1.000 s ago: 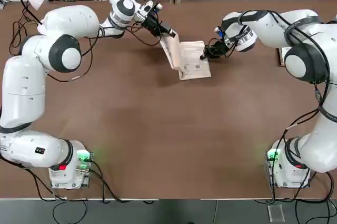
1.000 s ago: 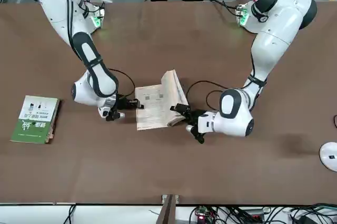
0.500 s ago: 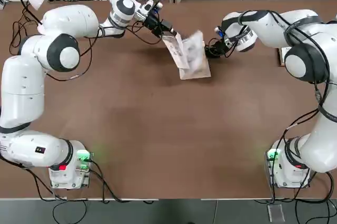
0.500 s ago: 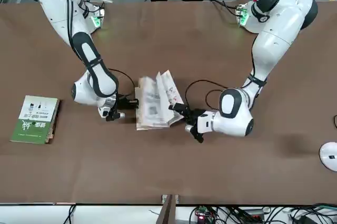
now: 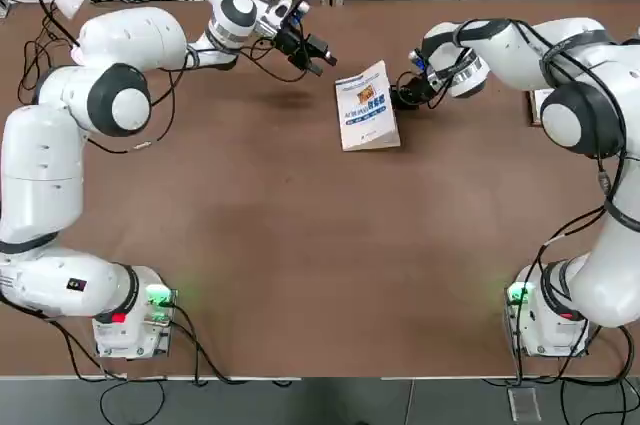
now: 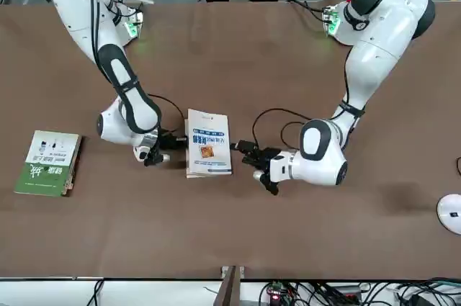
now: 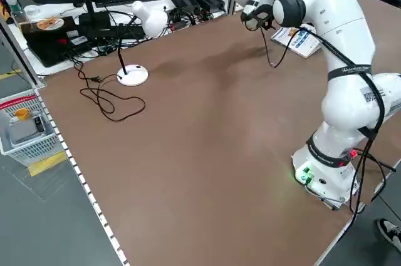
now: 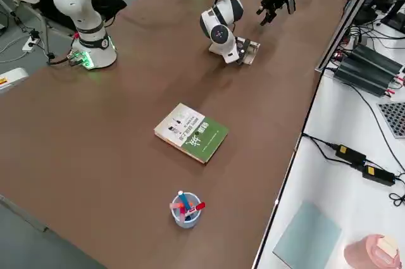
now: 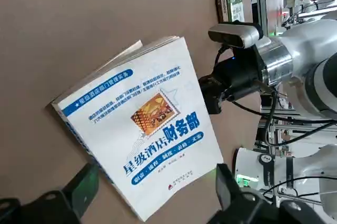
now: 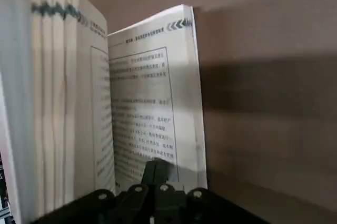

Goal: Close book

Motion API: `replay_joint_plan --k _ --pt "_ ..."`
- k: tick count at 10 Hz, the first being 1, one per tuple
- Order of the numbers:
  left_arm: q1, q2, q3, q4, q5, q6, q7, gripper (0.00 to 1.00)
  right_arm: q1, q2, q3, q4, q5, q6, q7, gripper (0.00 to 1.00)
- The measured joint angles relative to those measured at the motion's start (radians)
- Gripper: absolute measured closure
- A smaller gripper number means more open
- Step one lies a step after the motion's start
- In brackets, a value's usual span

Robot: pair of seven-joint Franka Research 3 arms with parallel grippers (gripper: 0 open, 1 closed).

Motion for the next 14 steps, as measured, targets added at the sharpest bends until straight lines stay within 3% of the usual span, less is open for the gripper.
replay_joint_plan --k 5,10,14 --pt "-0.001 -0.061 -0.003 0.005 0.017 0.000 -0.102 0.03 -0.010 -0.015 -0.003 0.013 0.010 -0.002 0.059 0.99" --pt "-0.005 -0.143 -0.004 0.005 0.175 -0.002 -0.279 0.03 -0.058 -0.042 -0.015 0.013 -0.011 -0.069 0.058 0.99" --pt "-0.005 -0.204 -0.003 0.006 0.321 -0.001 -0.392 0.02 -0.132 -0.073 -0.018 0.014 -0.129 -0.146 0.058 0.99"
